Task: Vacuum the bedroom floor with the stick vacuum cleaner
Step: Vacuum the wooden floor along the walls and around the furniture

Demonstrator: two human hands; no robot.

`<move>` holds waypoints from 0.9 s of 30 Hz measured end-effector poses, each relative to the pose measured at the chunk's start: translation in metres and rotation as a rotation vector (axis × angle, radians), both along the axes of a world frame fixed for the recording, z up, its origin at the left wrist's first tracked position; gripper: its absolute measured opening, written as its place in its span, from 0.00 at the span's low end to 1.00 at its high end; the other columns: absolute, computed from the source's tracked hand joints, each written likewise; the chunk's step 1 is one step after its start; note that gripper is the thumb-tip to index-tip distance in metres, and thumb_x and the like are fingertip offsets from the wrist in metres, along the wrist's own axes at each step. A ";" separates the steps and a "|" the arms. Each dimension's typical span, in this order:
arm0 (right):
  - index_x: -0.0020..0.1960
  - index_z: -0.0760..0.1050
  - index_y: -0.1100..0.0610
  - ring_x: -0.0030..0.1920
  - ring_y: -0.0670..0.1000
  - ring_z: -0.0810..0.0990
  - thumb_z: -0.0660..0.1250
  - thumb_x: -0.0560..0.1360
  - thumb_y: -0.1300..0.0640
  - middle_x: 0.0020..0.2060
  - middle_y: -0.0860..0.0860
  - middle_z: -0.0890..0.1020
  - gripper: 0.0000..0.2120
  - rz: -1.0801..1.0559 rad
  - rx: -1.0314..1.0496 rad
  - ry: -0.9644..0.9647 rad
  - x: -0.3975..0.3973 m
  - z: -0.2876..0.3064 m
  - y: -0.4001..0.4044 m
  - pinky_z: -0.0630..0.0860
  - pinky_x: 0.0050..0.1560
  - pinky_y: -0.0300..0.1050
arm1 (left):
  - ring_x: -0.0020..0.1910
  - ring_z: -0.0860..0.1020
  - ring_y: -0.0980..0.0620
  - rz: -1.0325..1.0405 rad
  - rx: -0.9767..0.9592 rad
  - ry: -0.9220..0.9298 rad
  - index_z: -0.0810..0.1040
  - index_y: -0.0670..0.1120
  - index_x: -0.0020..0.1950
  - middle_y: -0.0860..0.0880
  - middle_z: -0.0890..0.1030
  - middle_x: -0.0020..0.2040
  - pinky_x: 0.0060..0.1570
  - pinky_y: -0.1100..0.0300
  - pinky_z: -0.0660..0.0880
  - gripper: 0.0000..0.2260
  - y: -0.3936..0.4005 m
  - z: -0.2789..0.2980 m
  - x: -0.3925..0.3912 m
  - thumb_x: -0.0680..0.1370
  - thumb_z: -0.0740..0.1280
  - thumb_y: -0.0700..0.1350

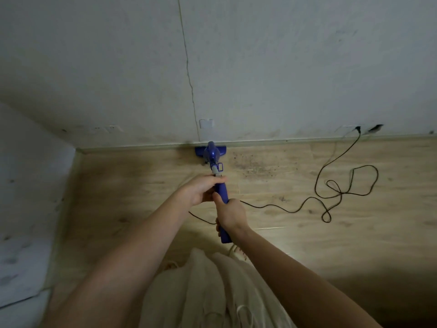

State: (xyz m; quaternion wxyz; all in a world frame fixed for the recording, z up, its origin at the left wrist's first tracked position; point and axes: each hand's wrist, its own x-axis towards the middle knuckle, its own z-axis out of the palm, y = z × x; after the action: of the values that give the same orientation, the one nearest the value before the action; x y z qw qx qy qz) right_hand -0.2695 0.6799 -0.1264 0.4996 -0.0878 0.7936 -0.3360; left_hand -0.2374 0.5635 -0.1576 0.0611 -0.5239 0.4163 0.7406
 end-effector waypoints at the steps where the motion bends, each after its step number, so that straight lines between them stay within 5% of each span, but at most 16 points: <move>1: 0.38 0.69 0.58 0.27 0.54 0.76 0.60 0.79 0.45 0.33 0.56 0.77 0.19 0.015 -0.008 0.009 -0.001 0.000 0.002 0.77 0.29 0.47 | 0.48 0.81 0.47 0.012 0.009 0.003 0.76 0.42 0.59 0.42 0.81 0.49 0.44 0.55 0.80 0.13 0.002 0.000 0.000 0.76 0.70 0.45; 5: 0.37 0.69 0.56 0.38 0.62 0.82 0.60 0.78 0.42 0.36 0.58 0.80 0.19 0.066 0.022 0.059 0.003 -0.005 0.012 0.81 0.42 0.58 | 0.40 0.83 0.50 0.056 0.040 0.007 0.75 0.41 0.61 0.42 0.81 0.47 0.32 0.61 0.78 0.13 0.014 0.001 0.004 0.78 0.68 0.43; 12: 0.43 0.70 0.59 0.45 0.61 0.83 0.57 0.79 0.39 0.45 0.61 0.82 0.23 0.163 0.109 0.185 0.006 -0.001 0.035 0.80 0.48 0.58 | 0.38 0.82 0.49 0.040 0.027 0.003 0.75 0.42 0.55 0.42 0.81 0.44 0.34 0.58 0.78 0.08 0.040 0.002 0.005 0.78 0.67 0.42; 18: 0.43 0.70 0.60 0.24 0.51 0.73 0.59 0.81 0.45 0.30 0.55 0.75 0.19 0.092 0.094 0.039 0.009 0.036 0.057 0.73 0.25 0.42 | 0.39 0.80 0.49 -0.048 0.019 0.010 0.77 0.40 0.55 0.39 0.81 0.50 0.32 0.60 0.77 0.11 0.056 0.016 0.017 0.75 0.70 0.44; 22: 0.45 0.69 0.59 0.24 0.50 0.73 0.59 0.81 0.46 0.32 0.55 0.75 0.16 0.051 0.073 0.003 0.030 0.036 0.062 0.72 0.24 0.41 | 0.41 0.80 0.47 -0.080 0.036 0.020 0.78 0.38 0.57 0.37 0.82 0.53 0.32 0.61 0.77 0.14 0.059 0.017 0.036 0.75 0.71 0.44; 27: 0.46 0.70 0.61 0.25 0.51 0.74 0.58 0.81 0.44 0.31 0.54 0.76 0.19 0.055 0.055 0.046 0.029 0.019 0.040 0.72 0.25 0.41 | 0.37 0.80 0.49 -0.022 0.000 0.020 0.77 0.41 0.50 0.41 0.82 0.44 0.34 0.59 0.77 0.08 0.048 0.019 0.033 0.76 0.69 0.45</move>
State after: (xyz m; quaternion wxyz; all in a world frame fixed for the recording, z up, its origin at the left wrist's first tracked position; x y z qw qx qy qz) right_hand -0.2407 0.7204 -0.1078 0.4923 -0.1037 0.8111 -0.2983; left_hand -0.2045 0.6113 -0.1381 0.0652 -0.5120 0.4227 0.7450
